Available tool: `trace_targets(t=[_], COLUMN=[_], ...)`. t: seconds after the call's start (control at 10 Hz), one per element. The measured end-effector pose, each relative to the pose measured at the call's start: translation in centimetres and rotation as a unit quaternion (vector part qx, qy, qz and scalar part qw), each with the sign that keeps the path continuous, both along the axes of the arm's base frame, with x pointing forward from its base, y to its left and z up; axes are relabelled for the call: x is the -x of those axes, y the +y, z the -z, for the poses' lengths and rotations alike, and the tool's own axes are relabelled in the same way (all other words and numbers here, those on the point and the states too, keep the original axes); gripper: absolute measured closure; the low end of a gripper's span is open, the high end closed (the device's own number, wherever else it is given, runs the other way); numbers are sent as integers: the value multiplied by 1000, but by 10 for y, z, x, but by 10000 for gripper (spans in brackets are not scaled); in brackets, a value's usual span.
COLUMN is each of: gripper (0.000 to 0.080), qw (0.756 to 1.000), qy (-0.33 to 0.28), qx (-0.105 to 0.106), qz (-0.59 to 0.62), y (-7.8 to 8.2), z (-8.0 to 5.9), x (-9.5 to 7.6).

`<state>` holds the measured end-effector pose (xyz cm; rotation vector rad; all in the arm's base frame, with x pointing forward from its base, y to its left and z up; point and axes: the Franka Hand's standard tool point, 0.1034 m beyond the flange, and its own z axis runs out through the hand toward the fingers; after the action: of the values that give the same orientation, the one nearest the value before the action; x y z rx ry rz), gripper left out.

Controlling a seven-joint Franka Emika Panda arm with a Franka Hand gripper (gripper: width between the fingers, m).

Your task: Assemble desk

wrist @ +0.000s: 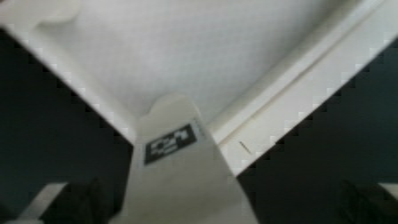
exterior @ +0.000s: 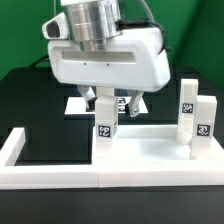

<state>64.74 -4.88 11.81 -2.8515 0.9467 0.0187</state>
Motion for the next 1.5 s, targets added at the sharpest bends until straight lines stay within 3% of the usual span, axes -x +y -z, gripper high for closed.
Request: trace_targets(t=[0.2,0.4,0.6,0.7,1.1,1.3,1.5], gripper=[162,492,492,495,505,505,267], qw=[1000,995,986,963,833,831,901], qy=[3,14,23,38,67,66,49], qx=[0,-2,-5,-9,-55,-54,-26], qz=[17,94,167,267,546,550,431], y=[0,-3,-5,-11,-14,-13,-15], z=[2,2,2,1,4,4,4], x=[1,2,2,3,5,5,6])
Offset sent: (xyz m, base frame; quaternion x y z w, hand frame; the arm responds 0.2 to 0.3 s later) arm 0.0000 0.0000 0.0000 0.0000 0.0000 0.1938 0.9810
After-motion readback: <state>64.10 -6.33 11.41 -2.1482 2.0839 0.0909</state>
